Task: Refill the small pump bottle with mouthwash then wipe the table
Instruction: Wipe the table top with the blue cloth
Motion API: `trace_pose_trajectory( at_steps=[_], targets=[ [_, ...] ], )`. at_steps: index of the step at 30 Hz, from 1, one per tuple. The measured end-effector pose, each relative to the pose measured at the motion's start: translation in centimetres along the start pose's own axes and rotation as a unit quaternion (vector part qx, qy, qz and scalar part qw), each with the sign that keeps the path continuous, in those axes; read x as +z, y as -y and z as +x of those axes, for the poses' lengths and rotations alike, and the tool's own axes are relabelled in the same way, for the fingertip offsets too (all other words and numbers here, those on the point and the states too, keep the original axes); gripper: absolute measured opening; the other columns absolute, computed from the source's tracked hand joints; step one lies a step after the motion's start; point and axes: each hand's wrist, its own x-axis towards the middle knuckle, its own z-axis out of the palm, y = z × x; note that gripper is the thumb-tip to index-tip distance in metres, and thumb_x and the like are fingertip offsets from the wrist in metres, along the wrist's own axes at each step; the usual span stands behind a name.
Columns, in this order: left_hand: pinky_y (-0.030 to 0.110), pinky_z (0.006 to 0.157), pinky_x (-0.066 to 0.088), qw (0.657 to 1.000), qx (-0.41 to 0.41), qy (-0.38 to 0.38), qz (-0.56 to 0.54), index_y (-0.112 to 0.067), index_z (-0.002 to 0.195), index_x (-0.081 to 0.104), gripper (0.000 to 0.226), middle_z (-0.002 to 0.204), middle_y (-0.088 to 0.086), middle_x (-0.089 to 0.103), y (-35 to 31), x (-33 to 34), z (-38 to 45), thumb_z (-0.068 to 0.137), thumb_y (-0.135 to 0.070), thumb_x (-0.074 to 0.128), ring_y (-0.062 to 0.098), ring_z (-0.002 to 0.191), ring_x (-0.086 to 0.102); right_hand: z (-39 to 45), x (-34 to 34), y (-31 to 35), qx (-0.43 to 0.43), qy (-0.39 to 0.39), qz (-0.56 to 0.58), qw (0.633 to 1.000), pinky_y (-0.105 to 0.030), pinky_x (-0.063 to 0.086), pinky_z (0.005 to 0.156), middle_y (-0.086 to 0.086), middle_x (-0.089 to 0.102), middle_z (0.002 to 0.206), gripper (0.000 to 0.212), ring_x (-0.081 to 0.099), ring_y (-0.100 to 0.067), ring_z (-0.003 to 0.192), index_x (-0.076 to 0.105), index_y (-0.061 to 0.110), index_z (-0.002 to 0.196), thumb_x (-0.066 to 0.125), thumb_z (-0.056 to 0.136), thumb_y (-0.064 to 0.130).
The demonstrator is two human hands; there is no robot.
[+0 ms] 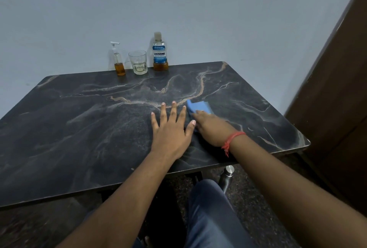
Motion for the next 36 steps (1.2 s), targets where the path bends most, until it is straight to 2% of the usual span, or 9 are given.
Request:
trace_pose_trajectory(
  at_steps=[4,9,14,18,23,26,29,33,36],
  targets=[
    [0.061,0.120,-0.012,1.000,-0.016,0.006,-0.002,-0.032,0.161,0.007,0.075,0.170,0.000,-0.004,2.2,-0.7,0.3,0.095,-0.068,-0.001,0.028,0.153,-0.019,1.5,-0.3,-0.6,0.130,-0.038,-0.015,0.991,-0.041,0.035,0.108,-0.016,0.039,0.149,0.045,0.041,-0.033,0.134,0.037,0.005,0.145,0.037,0.103,0.021],
    [0.062,0.120,-0.009,0.998,-0.053,0.011,0.035,-0.031,0.161,0.006,0.072,0.170,0.001,-0.004,6.6,-2.1,1.0,0.098,-0.067,0.004,0.029,0.153,-0.019,2.4,2.0,3.9,-0.049,-0.010,-0.012,0.999,-0.039,0.032,0.108,-0.018,0.040,0.149,0.046,0.044,-0.035,0.131,0.040,0.006,0.143,0.042,0.100,0.020],
    [0.062,0.119,-0.010,0.996,-0.070,0.008,0.059,-0.032,0.161,0.005,0.073,0.170,0.002,-0.004,9.8,-3.2,1.1,0.098,-0.067,0.002,0.031,0.153,-0.018,4.2,0.6,1.9,0.110,-0.045,-0.060,0.991,-0.044,0.038,0.104,-0.018,0.042,0.145,0.042,0.043,-0.035,0.129,0.042,0.002,0.141,0.035,0.103,0.020],
    [0.062,0.120,-0.010,0.995,-0.082,0.012,0.063,-0.032,0.161,0.003,0.072,0.170,0.002,-0.006,10.2,-3.2,1.3,0.098,-0.067,0.003,0.031,0.153,-0.020,4.6,2.3,6.0,-0.025,-0.007,-0.011,1.000,-0.039,0.027,0.114,-0.015,0.032,0.154,0.048,0.035,-0.034,0.139,0.038,0.006,0.145,0.040,0.102,0.029],
    [0.061,0.119,-0.011,0.994,-0.081,0.008,0.068,-0.032,0.160,0.003,0.073,0.170,0.002,-0.005,10.2,-2.8,1.4,0.097,-0.068,0.002,0.030,0.153,-0.019,4.8,1.5,4.8,0.001,-0.011,-0.026,1.000,-0.038,0.032,0.112,-0.007,0.029,0.158,0.065,0.035,-0.026,0.141,0.028,0.014,0.152,0.041,0.098,0.048],
    [0.062,0.120,-0.010,0.994,-0.083,0.007,0.065,-0.032,0.161,0.004,0.073,0.170,0.002,-0.004,10.4,-2.6,1.1,0.097,-0.067,0.002,0.031,0.153,-0.019,4.8,2.0,5.4,-0.026,-0.016,-0.044,0.999,-0.037,0.023,0.116,-0.016,0.031,0.155,0.057,0.031,-0.029,0.142,0.029,0.006,0.150,0.039,0.102,0.033],
    [0.063,0.120,-0.009,0.994,-0.083,0.014,0.063,-0.031,0.161,0.005,0.072,0.170,0.002,-0.005,10.1,-2.6,1.1,0.098,-0.067,0.003,0.031,0.153,-0.019,4.9,1.9,5.0,-0.028,0.005,-0.047,0.998,-0.039,0.026,0.115,-0.017,0.026,0.158,0.053,0.030,-0.031,0.143,0.024,0.006,0.153,0.035,0.101,0.015],
    [0.061,0.118,-0.012,0.996,-0.071,0.005,0.057,-0.031,0.161,0.004,0.073,0.170,0.002,-0.005,9.7,-2.8,1.0,0.097,-0.067,0.001,0.031,0.153,-0.019,4.8,0.1,2.3,0.035,-0.010,-0.009,0.999,-0.043,0.033,0.113,-0.007,0.026,0.158,0.053,0.043,-0.026,0.133,0.023,0.024,0.154,0.029,0.102,0.015],
    [0.062,0.119,-0.010,0.996,-0.072,0.007,0.059,-0.031,0.161,0.004,0.072,0.170,0.003,-0.005,9.4,-2.9,1.0,0.098,-0.066,0.002,0.031,0.153,-0.019,4.1,0.6,3.0,0.037,-0.028,-0.025,0.999,-0.039,0.032,0.113,-0.012,0.028,0.156,0.055,0.040,-0.030,0.137,0.020,0.016,0.155,0.030,0.101,0.007]
  ],
)
